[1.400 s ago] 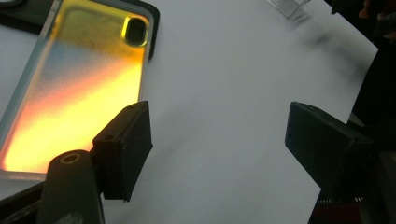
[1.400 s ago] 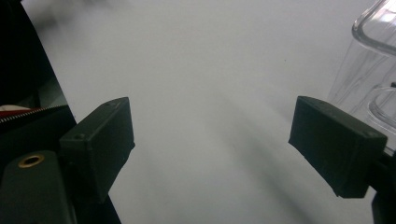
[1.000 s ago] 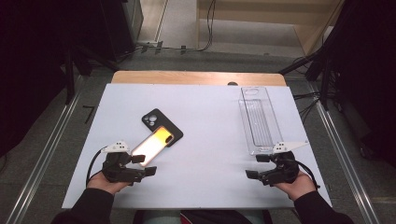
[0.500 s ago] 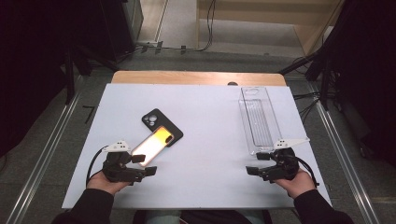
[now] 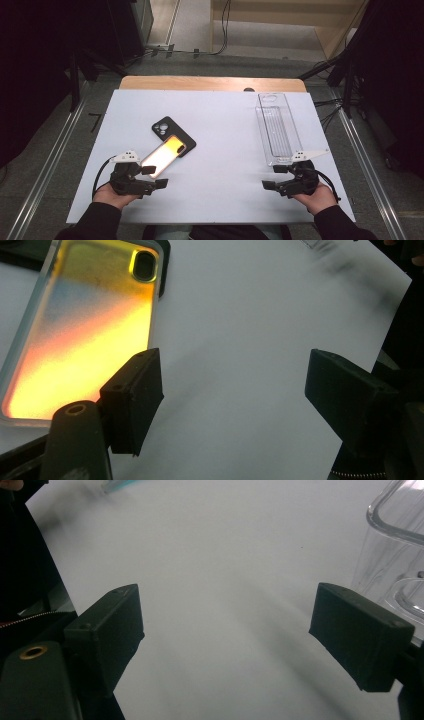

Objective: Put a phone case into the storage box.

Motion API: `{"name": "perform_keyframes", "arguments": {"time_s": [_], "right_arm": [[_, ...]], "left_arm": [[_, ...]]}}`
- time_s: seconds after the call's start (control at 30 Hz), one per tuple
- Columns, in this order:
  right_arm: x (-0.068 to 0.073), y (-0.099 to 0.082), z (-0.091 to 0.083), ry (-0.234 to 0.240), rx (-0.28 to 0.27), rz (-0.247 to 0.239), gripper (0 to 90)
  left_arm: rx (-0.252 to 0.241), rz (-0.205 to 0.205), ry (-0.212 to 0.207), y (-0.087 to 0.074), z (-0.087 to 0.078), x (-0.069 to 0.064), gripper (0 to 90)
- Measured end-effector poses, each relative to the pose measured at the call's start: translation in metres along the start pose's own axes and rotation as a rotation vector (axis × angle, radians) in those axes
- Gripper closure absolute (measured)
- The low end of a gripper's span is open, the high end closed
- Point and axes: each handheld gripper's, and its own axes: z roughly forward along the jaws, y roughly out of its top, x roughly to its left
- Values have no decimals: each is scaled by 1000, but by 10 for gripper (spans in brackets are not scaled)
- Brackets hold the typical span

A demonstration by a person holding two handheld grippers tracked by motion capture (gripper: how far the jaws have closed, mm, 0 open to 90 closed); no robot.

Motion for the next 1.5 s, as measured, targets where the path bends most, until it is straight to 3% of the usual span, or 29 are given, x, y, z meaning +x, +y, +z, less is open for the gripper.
{"name": "perform_keyframes", "arguments": {"time_s": [0.3,0.63,0.77,0.8,0.9,1.0,1.3,1.4,1.5], "right_arm": [[0,-1,1,5,15,-13,122],[4,-4,-1,-4,21,-19,122],[3,-4,-2,-6,17,-19,122],[2,-4,-2,-6,18,-17,122],[2,-3,-2,-5,18,-17,122],[2,-3,-1,-2,15,-20,122],[3,-2,-1,0,15,-15,122],[3,-2,-1,1,14,-19,122],[3,-2,-1,2,14,-18,122]], "left_arm": [[17,-42,4,6,-1,3,233],[-29,12,60,18,-7,9,222],[-19,21,48,24,-4,12,134],[-24,30,51,26,-3,13,0],[-39,40,36,32,-2,15,0],[-49,47,46,42,0,17,0],[-15,53,63,53,10,27,0],[-21,76,61,57,14,31,0],[-23,61,57,60,18,35,0]]}}
